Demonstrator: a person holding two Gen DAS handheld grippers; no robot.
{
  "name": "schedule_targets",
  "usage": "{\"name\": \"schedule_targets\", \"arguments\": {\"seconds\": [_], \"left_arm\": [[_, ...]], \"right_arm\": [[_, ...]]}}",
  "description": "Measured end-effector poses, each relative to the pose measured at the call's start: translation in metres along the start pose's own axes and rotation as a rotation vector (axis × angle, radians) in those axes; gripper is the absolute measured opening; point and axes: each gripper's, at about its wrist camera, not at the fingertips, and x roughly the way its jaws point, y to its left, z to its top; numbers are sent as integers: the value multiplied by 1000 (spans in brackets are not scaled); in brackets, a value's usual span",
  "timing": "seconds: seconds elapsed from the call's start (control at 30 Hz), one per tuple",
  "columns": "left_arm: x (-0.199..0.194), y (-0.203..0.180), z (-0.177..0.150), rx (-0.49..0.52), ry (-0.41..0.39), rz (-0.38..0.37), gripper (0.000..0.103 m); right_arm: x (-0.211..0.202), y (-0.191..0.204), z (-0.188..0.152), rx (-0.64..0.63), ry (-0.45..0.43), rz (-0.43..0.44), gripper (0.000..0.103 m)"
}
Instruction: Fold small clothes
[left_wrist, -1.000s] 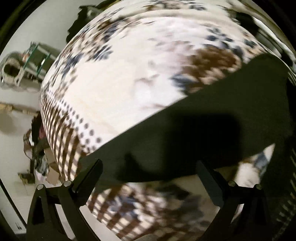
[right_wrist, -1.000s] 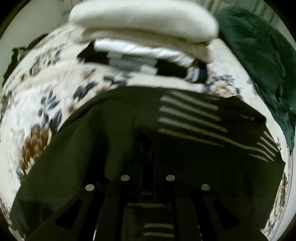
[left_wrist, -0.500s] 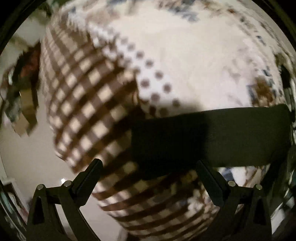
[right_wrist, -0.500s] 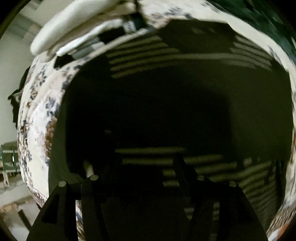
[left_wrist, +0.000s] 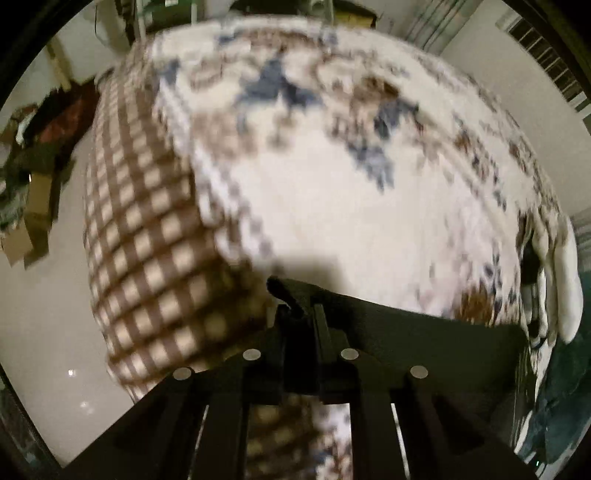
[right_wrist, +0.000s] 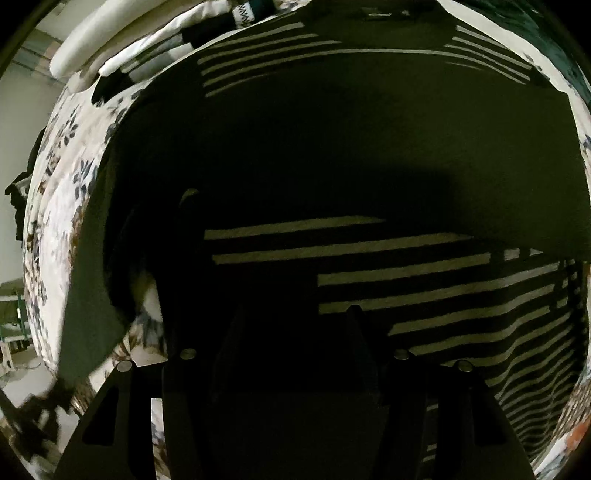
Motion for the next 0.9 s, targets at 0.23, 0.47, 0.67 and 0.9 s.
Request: {"name": "schedule_targets", "arguments": {"seconds": [0.23, 0.47, 0.67, 0.9], "left_arm": [[20, 51, 20, -115, 8, -23, 10], [23, 107, -21, -453, 101, -294, 67], [52, 75, -18, -566, 159, -367, 67], [73, 35, 19, -410, 111, -145, 8]], "right_arm": [[0, -4, -5, 4, 31, 14, 59], [2, -9, -9, 17, 43, 8, 60], [8, -10, -13, 23, 57, -13, 60], [7, -2, -16, -31, 42, -31, 60]]}}
